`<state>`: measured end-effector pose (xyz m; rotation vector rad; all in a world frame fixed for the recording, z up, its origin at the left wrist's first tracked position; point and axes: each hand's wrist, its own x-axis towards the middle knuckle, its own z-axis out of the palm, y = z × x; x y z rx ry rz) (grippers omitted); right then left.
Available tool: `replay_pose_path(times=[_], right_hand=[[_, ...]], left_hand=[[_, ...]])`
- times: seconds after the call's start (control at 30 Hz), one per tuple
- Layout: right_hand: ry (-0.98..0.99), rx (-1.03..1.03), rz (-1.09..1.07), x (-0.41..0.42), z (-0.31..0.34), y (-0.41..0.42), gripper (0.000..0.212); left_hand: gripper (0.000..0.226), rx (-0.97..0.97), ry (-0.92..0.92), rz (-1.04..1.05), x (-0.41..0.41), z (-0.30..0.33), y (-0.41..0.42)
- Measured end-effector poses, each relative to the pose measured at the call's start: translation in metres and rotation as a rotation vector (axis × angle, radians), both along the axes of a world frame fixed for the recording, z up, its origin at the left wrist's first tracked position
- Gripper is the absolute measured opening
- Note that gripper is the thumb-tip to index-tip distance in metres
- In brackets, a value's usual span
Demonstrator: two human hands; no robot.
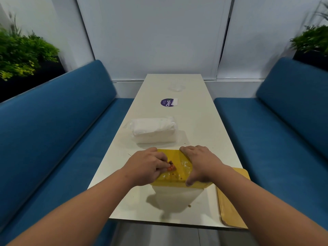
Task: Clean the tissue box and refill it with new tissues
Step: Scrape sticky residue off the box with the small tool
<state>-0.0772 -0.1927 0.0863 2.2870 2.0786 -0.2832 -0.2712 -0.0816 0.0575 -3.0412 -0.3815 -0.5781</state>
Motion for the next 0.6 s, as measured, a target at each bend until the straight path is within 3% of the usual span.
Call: replay_pose_path(times=[0.17,0.37,0.5,0.6], right_hand=[[-0.003,-0.001,-0.003,0.001,-0.002,-0.001,0.115],[-0.012,0.01,0.0,0.0,-0.004,-0.001,0.113],[-0.021,0.008,0.001,0.001,-0.003,0.0,0.114],[-0.02,0.006,0.005,0.0,-0.005,0.0,0.11]], left_hand=[[0.042,-0.009,-0.101,0.158,0.016,-0.001,0.003],[0.036,0.046,-0.027,0.039,0.02,-0.004,-0.004],[0.032,0.025,-0.036,0.197,0.025,0.0,0.004],[0.023,0.019,-0.035,0.138,0.035,-0.004,-0.007]])
